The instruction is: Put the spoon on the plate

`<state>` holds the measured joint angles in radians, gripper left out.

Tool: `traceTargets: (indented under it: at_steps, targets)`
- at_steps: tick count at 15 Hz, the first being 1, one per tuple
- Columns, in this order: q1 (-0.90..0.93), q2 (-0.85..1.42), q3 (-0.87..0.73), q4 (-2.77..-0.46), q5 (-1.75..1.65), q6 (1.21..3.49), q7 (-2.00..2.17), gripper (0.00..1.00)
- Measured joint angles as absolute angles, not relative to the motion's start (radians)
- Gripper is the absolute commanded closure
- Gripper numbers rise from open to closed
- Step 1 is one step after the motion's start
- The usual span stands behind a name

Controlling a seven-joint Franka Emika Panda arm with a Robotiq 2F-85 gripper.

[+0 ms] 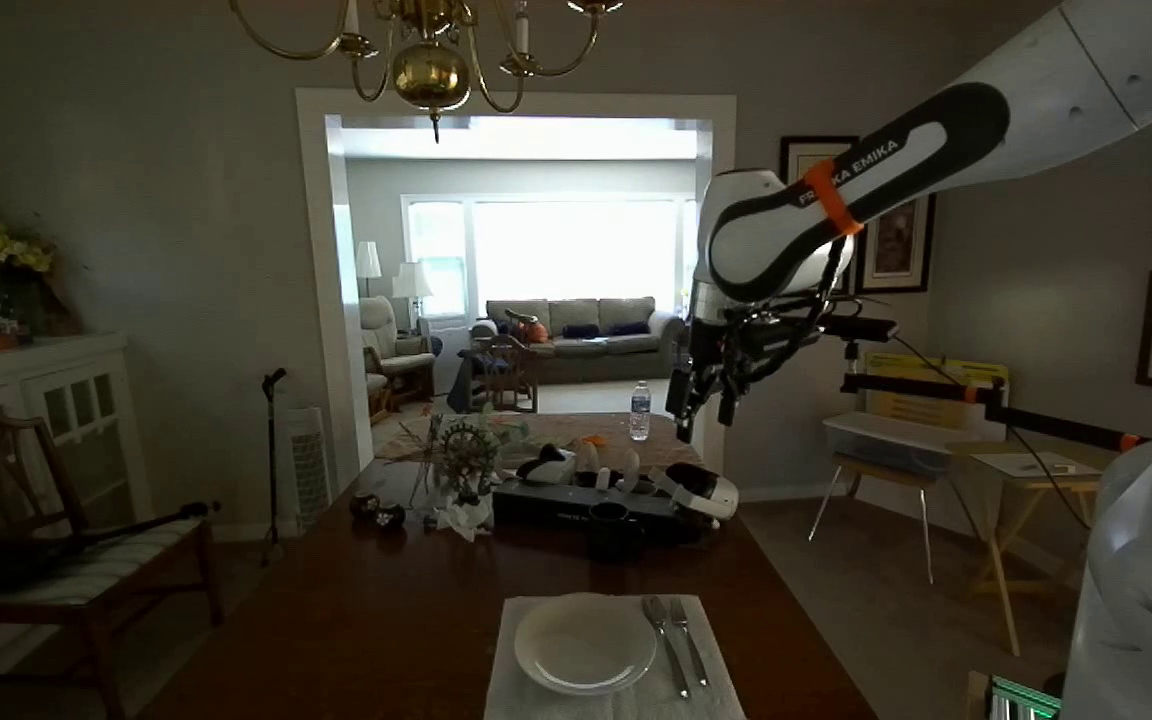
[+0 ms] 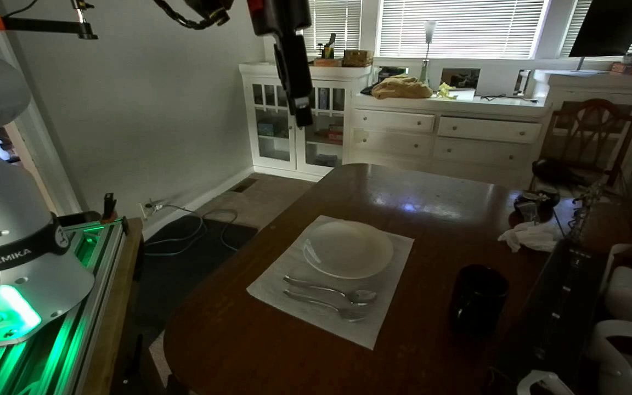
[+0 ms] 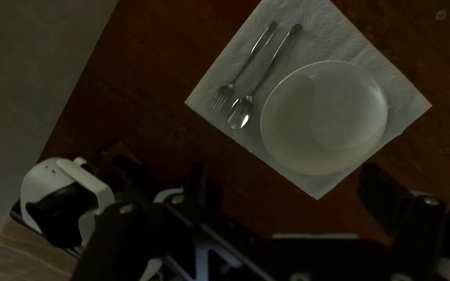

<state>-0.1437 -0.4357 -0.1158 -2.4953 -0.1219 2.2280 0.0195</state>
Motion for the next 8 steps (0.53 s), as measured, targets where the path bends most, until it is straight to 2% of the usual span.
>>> traceTargets:
  at_steps: [8]
  targets:
    - [-0.181, -0.339, -0.075, -2.634, -0.102, 2.418, 0.355, 0.00]
